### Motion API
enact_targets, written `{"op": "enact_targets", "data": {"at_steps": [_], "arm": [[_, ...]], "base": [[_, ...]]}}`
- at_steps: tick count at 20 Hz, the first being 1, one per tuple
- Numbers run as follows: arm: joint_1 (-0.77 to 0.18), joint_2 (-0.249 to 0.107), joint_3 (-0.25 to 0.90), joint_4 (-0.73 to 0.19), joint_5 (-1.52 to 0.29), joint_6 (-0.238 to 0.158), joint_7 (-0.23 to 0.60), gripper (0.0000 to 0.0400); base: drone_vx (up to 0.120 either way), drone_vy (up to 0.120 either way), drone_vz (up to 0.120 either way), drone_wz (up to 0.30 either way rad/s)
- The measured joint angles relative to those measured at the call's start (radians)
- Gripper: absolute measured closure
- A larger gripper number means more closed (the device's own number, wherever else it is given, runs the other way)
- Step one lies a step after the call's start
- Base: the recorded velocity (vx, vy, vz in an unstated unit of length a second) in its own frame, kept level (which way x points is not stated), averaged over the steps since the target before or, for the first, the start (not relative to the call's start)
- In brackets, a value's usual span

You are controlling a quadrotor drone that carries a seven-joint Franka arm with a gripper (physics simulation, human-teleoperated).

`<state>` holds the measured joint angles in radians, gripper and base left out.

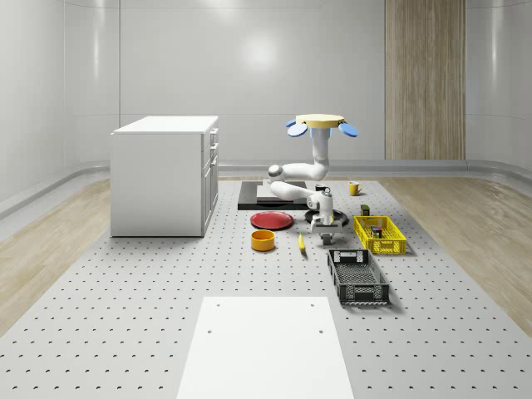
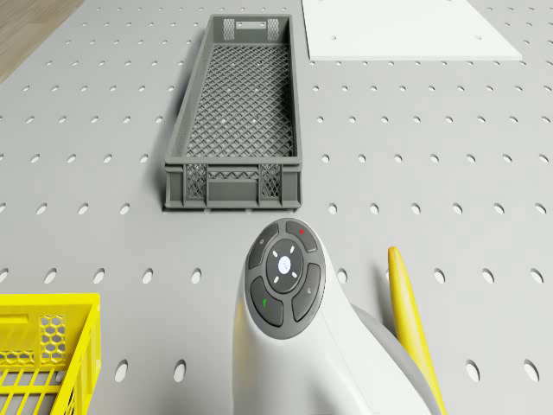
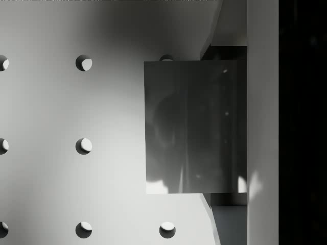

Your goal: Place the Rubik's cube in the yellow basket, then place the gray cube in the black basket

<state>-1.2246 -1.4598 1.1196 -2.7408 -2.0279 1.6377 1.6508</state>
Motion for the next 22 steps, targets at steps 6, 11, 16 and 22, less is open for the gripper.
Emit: {"op": "enact_targets", "data": {"at_steps": [6, 11, 16, 22], "arm": [[0.010, -0.002, 0.050, -0.022, 0.046, -0.024, 0.002, 0.0149], [0.013, -0.005, 0.072, -0.030, 0.068, -0.032, 0.004, 0.0149], [0.013, -0.008, 0.081, -0.032, 0.077, -0.034, 0.005, 0.0149], [0.012, -0.011, 0.084, -0.033, 0.081, -0.032, 0.006, 0.0149]], "base": [[0.000, 0.000, 0.107, 0.000], [0.000, 0.000, 0.120, 0.000], [0.096, 0.000, 0.040, 0.000], [0.120, 0.093, 0.000, 0.000]]}}
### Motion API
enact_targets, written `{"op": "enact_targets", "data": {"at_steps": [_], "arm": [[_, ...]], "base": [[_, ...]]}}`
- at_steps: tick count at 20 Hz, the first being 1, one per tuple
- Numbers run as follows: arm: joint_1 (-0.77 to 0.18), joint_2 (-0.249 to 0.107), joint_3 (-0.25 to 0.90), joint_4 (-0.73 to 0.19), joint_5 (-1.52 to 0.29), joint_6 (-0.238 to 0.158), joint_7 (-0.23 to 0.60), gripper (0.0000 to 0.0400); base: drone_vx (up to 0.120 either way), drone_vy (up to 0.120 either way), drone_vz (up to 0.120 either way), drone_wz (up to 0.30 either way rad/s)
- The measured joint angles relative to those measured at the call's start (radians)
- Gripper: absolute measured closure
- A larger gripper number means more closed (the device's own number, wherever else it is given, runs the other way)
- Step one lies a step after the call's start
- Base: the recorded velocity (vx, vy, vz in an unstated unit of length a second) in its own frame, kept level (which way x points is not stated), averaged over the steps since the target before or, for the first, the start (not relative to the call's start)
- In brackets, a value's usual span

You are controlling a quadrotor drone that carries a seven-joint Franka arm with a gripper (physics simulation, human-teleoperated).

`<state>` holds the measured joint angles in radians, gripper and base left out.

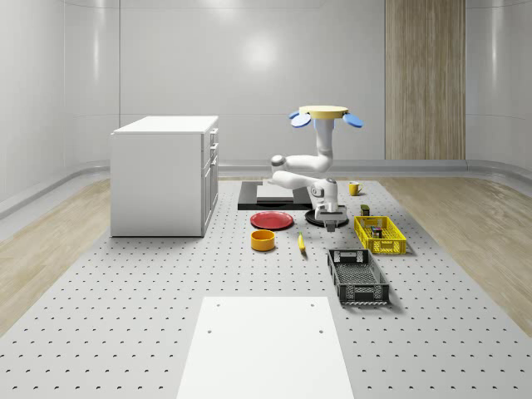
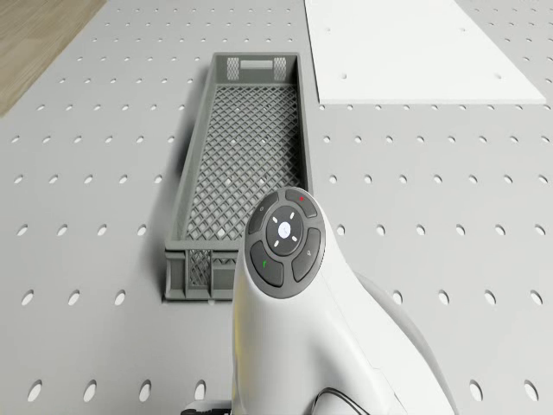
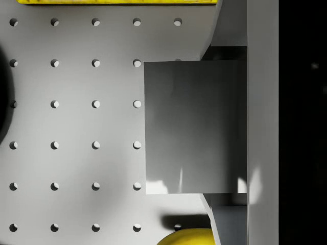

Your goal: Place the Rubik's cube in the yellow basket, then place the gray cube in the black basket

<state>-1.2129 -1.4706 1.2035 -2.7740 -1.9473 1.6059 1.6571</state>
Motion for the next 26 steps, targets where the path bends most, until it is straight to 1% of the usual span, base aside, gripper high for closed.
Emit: {"op": "enact_targets", "data": {"at_steps": [6, 11, 15, 26], "arm": [[-0.001, -0.003, 0.001, 0.000, 0.002, 0.003, 0.001, 0.0149], [-0.002, -0.006, 0.002, 0.000, 0.003, 0.005, 0.002, 0.0149], [-0.003, -0.007, 0.002, 0.000, 0.004, 0.007, 0.002, 0.0149], [-0.005, -0.012, 0.002, 0.001, 0.006, 0.011, 0.004, 0.0149]], "base": [[0.120, 0.120, 0.000, 0.000], [0.120, 0.008, 0.000, 0.000], [0.120, 0.110, 0.000, 0.000], [0.120, 0.000, 0.000, 0.000]]}}
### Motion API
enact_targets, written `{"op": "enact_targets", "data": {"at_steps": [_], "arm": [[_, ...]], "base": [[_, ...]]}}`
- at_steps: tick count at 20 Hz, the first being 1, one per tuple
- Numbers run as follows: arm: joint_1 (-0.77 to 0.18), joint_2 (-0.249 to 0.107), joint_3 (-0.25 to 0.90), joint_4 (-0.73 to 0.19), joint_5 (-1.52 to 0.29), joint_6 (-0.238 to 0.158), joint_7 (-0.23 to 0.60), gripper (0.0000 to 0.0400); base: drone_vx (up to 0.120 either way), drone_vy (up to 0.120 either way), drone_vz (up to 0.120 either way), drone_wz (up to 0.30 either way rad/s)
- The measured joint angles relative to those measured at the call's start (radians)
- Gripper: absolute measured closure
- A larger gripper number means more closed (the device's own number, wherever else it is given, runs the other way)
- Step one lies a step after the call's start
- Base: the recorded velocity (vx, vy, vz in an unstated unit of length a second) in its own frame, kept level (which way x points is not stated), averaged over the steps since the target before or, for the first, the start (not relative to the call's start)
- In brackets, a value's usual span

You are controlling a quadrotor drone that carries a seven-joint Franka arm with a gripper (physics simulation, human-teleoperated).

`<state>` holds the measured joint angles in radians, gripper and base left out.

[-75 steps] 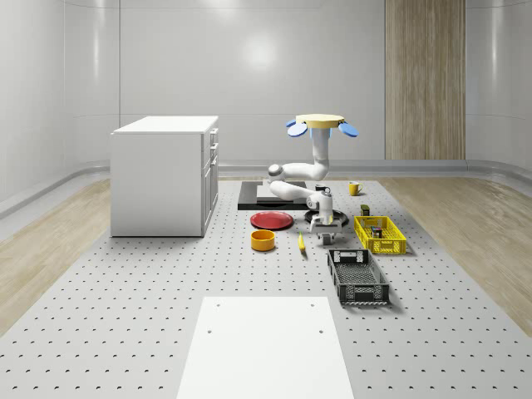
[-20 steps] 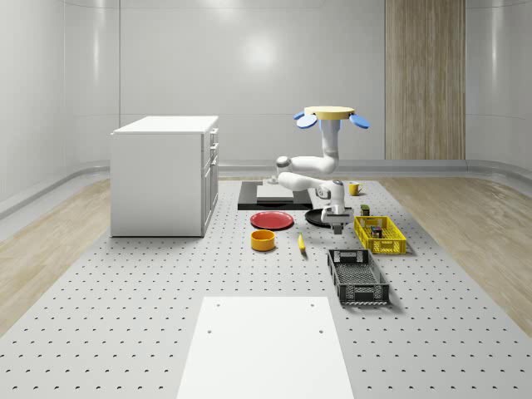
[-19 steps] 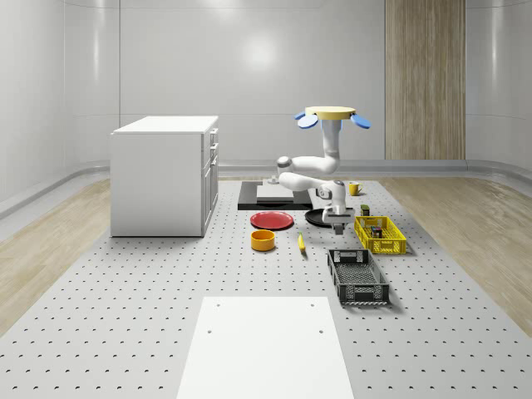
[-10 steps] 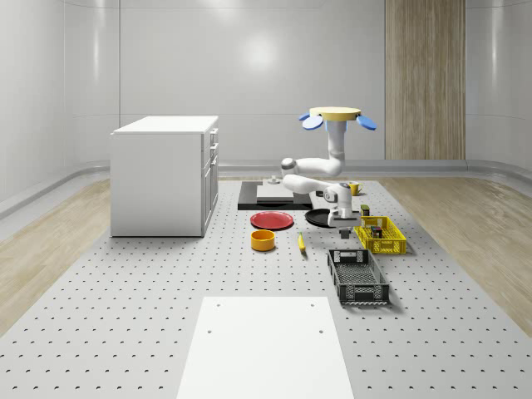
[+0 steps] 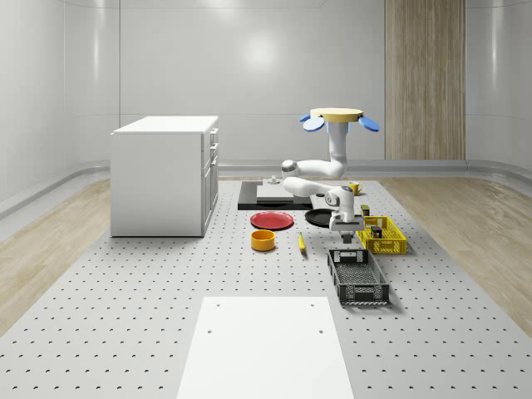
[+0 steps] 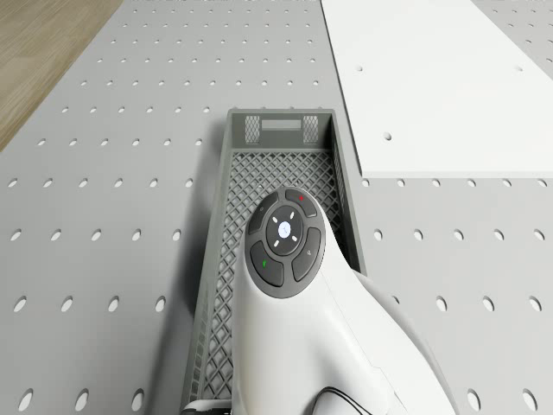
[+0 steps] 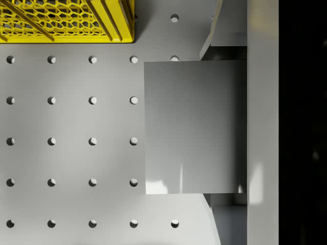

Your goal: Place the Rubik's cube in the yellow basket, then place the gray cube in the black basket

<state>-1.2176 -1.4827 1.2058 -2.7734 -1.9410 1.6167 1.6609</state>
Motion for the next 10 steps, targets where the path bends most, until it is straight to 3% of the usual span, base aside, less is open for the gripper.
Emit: {"op": "enact_targets", "data": {"at_steps": [10], "arm": [[-0.001, -0.004, 0.000, 0.000, 0.002, 0.003, 0.001, 0.0149]], "base": [[0.120, 0.000, 0.000, 0.000]]}}
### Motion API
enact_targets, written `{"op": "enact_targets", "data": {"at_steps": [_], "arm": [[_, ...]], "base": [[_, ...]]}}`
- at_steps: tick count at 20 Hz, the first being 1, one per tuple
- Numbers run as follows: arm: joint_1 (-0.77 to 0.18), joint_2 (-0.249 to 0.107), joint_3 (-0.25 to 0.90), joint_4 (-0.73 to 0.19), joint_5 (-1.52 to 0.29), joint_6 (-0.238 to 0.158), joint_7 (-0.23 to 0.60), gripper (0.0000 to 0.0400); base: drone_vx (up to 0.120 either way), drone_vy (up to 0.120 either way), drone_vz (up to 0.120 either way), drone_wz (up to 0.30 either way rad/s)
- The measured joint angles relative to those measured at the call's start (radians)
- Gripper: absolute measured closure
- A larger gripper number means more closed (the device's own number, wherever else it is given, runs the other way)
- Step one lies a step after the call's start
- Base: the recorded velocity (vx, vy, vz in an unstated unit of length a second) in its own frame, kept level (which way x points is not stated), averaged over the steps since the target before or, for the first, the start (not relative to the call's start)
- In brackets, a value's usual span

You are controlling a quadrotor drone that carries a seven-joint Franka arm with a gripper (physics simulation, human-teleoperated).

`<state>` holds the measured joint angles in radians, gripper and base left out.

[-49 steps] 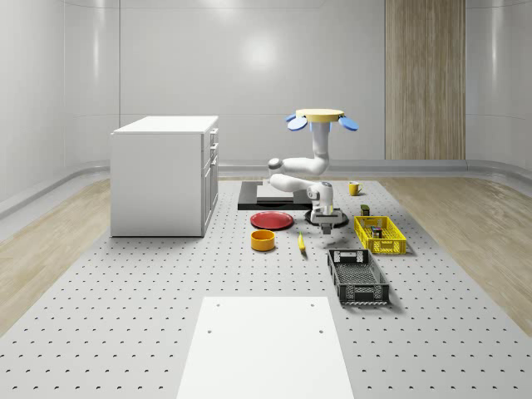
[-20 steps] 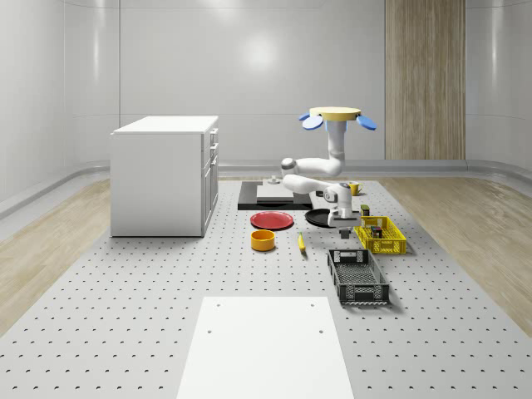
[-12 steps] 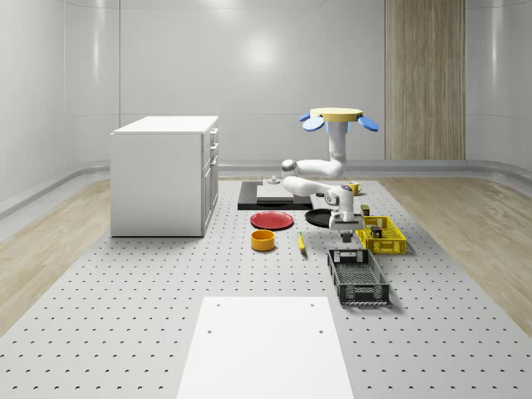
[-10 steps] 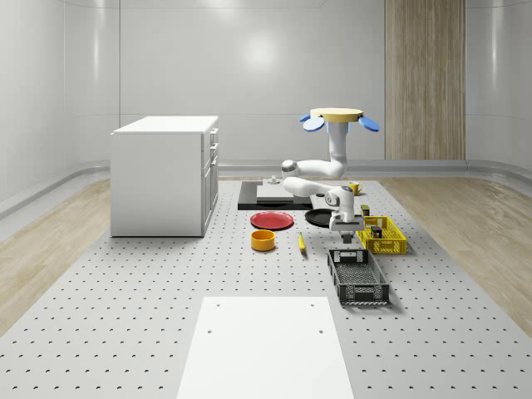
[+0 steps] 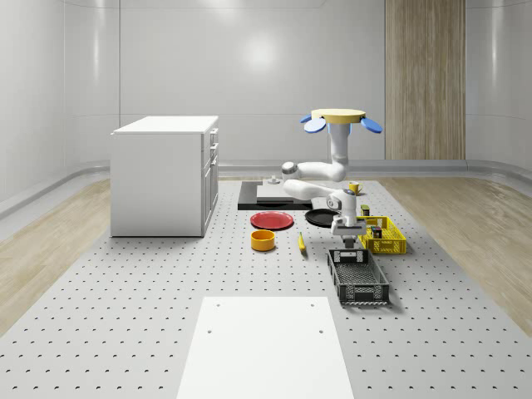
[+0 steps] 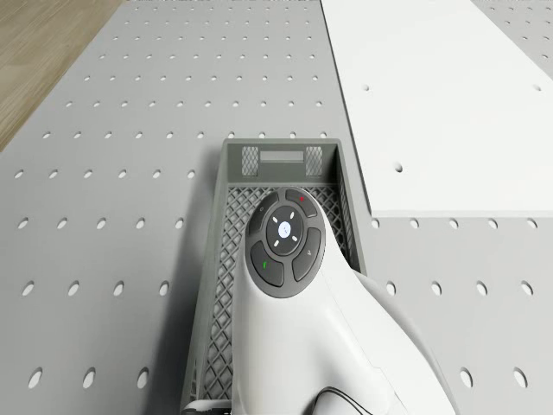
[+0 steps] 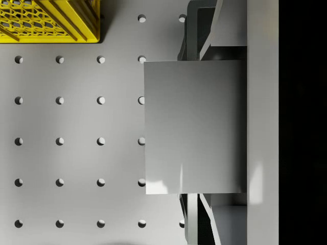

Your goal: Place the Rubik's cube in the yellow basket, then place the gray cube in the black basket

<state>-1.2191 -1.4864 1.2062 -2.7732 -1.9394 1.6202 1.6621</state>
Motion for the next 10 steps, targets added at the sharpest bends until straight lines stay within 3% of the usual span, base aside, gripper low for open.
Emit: {"op": "enact_targets", "data": {"at_steps": [10], "arm": [[-0.001, -0.003, 0.000, 0.000, 0.001, 0.003, 0.001, 0.0149]], "base": [[0.120, 0.000, 0.000, 0.000]]}}
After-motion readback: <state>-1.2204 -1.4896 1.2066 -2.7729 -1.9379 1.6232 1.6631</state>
